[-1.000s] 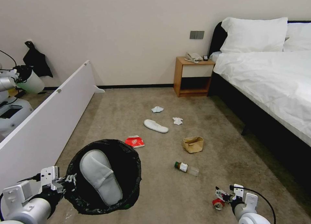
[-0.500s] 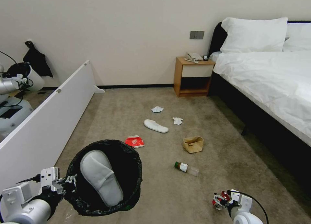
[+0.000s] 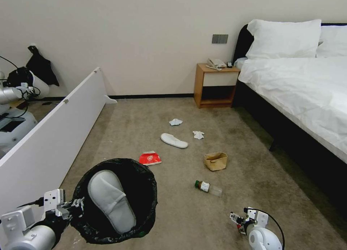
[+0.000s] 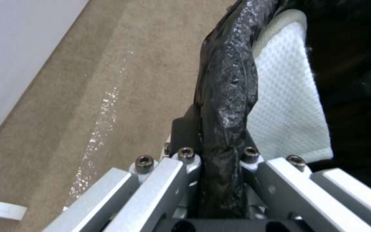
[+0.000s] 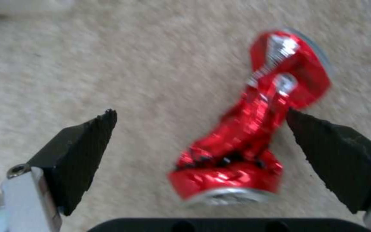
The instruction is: Pick up the trash bin, then pick up the garbage from the floor and place it into the trash bin.
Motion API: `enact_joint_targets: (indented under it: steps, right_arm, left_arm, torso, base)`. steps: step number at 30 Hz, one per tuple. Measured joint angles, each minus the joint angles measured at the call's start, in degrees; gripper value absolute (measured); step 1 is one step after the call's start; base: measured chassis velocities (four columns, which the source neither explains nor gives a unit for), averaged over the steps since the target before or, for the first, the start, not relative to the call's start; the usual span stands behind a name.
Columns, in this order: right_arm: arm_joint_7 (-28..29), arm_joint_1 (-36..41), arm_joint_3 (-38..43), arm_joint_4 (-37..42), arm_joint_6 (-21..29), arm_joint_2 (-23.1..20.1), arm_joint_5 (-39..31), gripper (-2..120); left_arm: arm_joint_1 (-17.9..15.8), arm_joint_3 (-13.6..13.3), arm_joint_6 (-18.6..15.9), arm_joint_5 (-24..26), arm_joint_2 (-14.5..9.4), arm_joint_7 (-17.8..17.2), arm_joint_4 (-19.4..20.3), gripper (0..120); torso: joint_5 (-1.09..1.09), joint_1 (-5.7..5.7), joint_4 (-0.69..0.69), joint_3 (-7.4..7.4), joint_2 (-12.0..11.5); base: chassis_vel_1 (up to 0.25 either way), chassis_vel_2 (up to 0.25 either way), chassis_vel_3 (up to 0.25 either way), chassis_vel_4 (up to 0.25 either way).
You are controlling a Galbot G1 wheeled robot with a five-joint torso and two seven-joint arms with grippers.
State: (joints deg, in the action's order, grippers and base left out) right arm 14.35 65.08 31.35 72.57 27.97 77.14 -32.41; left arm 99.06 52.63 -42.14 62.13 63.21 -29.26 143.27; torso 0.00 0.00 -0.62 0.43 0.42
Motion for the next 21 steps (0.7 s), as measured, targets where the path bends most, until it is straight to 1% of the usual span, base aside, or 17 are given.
enact_joint_targets:
  steps: [3, 10, 11, 12, 13, 14, 15, 16, 17, 18, 19, 20, 21]
  right_arm:
    - [0.89, 0.03, 0.7, -0.99, 0.67, -0.04, -0.06, 95]
    - [0.91, -0.09, 1.04, -2.19, 0.88, -0.03, -0.32, 92]
    - [0.88, -0.37, 1.07, -2.78, 0.88, 0.02, -0.33, 86]
    - [0.88, -0.37, 1.07, -2.78, 0.88, 0.02, -0.33, 86]
    - [0.63, -0.7, 1.08, -3.44, 0.89, 0.05, -0.37, 81]
    - [0.57, -0.85, 1.08, -3.72, 0.89, 0.07, -0.4, 80]
    - [0.44, -1.35, 1.08, -4.42, 0.9, 0.15, -0.52, 74]
    - [0.44, -1.35, 1.08, -4.42, 0.9, 0.15, -0.52, 74]
    - [0.39, -1.54, 1.08, -4.64, 0.92, 0.16, -0.61, 70]
    - [0.35, -1.86, 1.09, -5.04, 1.01, 0.17, -0.75, 65]
    - [0.34, -2.24, 1.12, -5.58, 1.22, 0.2, -1.13, 59]
    - [0.34, -2.24, 1.12, -5.58, 1.22, 0.2, -1.13, 59]
    - [0.33, -2.59, 1.06, -6.06, 1.3, 0.22, -1.33, 51]
  left_arm:
    - [0.07, -0.02, 0.0, -0.11, 0.2, -0.05, 0.0, 3]
    - [0.16, -0.06, 0.0, -0.19, 0.24, -0.19, 0.0, 3]
    - [0.17, -0.06, 0.0, -0.2, 0.27, -0.23, 0.0, 3]
    - [0.17, -0.06, 0.0, -0.2, 0.27, -0.23, 0.0, 3]
    - [0.19, -0.06, 0.0, -0.2, 0.34, -0.28, 0.0, 3]
    - [0.21, -0.07, 0.0, -0.21, 0.38, -0.3, 0.0, 3]
    - [0.28, -0.08, 0.0, -0.24, 0.46, -0.35, 0.0, 3]
    - [0.28, -0.08, 0.0, -0.24, 0.46, -0.35, 0.0, 3]
    - [0.32, -0.08, 0.0, -0.25, 0.48, -0.36, 0.0, 3]
    - [0.36, -0.08, 0.0, -0.27, 0.5, -0.38, 0.0, 3]
    - [0.37, -0.06, 0.0, -0.28, 0.51, -0.4, 0.0, 3]
    - [0.37, -0.06, 0.0, -0.28, 0.51, -0.4, 0.0, 3]
    - [0.37, -0.02, 0.0, -0.28, 0.51, -0.42, 0.0, 3]
  torso:
    - [0.0, 0.0, -0.01, 0.0, 0.0]
    - [0.0, 0.0, -0.01, 0.0, 0.0]
    - [0.0, 0.0, -0.01, 0.0, 0.0]
    - [0.0, 0.0, -0.01, 0.0, 0.0]
    - [0.0, 0.0, 0.0, 0.0, 0.0]
    - [0.0, 0.0, 0.0, 0.0, 0.0]
    - [0.0, 0.0, 0.0, 0.0, 0.0]
    - [0.0, 0.0, 0.0, 0.0, 0.0]
    - [0.0, 0.0, -0.01, 0.0, 0.0]
    - [-0.01, 0.0, 0.0, 0.0, 0.0]
    - [-0.06, 0.0, -0.04, -0.01, 0.0]
    - [-0.06, 0.0, -0.04, -0.01, 0.0]
    - [-0.07, 0.0, -0.05, -0.01, 0.0]
  base:
    - [0.0, 0.0, 0.0, 0.0]
    - [0.0, 0.0, 0.0, 0.0]
    - [0.0, 0.0, 0.0, 0.0]
    - [0.0, 0.0, 0.0, 0.0]
    - [0.0, 0.0, 0.0, 0.0]
    - [0.0, 0.0, 0.0, 0.0]
    - [0.0, 0.0, 0.0, 0.0]
    - [0.0, 0.0, 0.0, 0.0]
    - [0.0, 0.0, 0.0, 0.0]
    - [0.0, 0.0, 0.0, 0.0]
    - [0.0, 0.0, 0.0, 0.0]
    - [0.0, 0.0, 0.0, 0.0]
    - [0.0, 0.0, 0.0, 0.0]
